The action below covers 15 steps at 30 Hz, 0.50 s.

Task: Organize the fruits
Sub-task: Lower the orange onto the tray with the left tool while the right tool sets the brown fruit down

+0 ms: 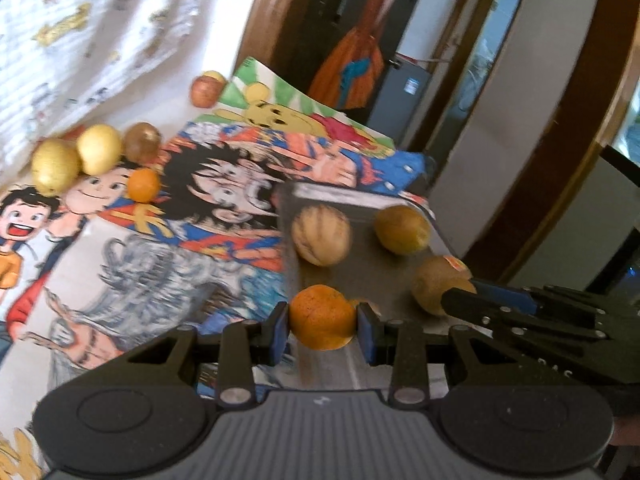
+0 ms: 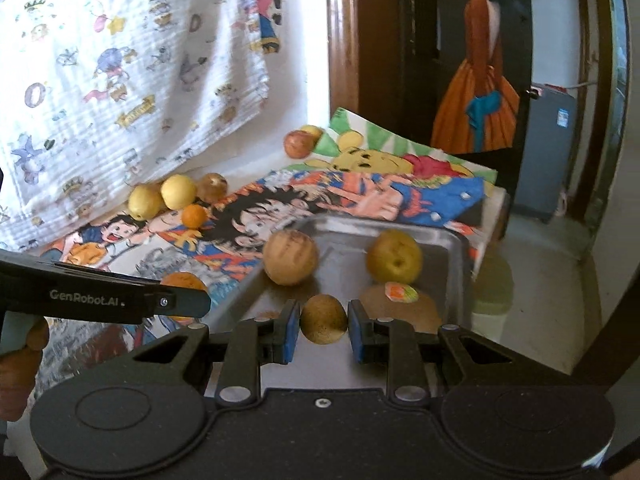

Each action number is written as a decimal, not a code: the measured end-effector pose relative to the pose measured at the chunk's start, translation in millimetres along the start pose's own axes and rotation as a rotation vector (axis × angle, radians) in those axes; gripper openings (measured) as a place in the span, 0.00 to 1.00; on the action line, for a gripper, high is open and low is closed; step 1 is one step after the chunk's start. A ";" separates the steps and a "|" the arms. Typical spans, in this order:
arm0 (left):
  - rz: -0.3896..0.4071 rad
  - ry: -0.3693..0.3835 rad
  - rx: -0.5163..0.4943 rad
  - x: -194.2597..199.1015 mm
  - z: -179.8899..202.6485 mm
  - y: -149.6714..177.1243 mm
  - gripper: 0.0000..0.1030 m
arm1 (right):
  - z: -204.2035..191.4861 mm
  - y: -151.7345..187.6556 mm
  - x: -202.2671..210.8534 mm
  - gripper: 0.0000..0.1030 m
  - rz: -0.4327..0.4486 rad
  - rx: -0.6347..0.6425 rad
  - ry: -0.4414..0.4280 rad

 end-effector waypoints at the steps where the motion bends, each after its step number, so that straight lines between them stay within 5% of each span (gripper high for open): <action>1: -0.008 0.010 -0.006 -1.1 3.6 2.2 0.38 | 1.8 2.6 1.1 0.27 -0.005 -0.003 0.004; 15: -0.085 0.041 -0.041 -22.2 22.1 17.0 0.38 | 19.3 25.3 -7.5 0.27 -0.057 -0.060 0.037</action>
Point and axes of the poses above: each gripper's, at about its wrist camera, not at the fingertips, and x roughly against the way its jaws point, z to its right, y to its underside, the point moved 1 cm from there along -x, roughly the way its jaws point, and after that the axes turned 4 degrees about -y, right-handed, at the moved point
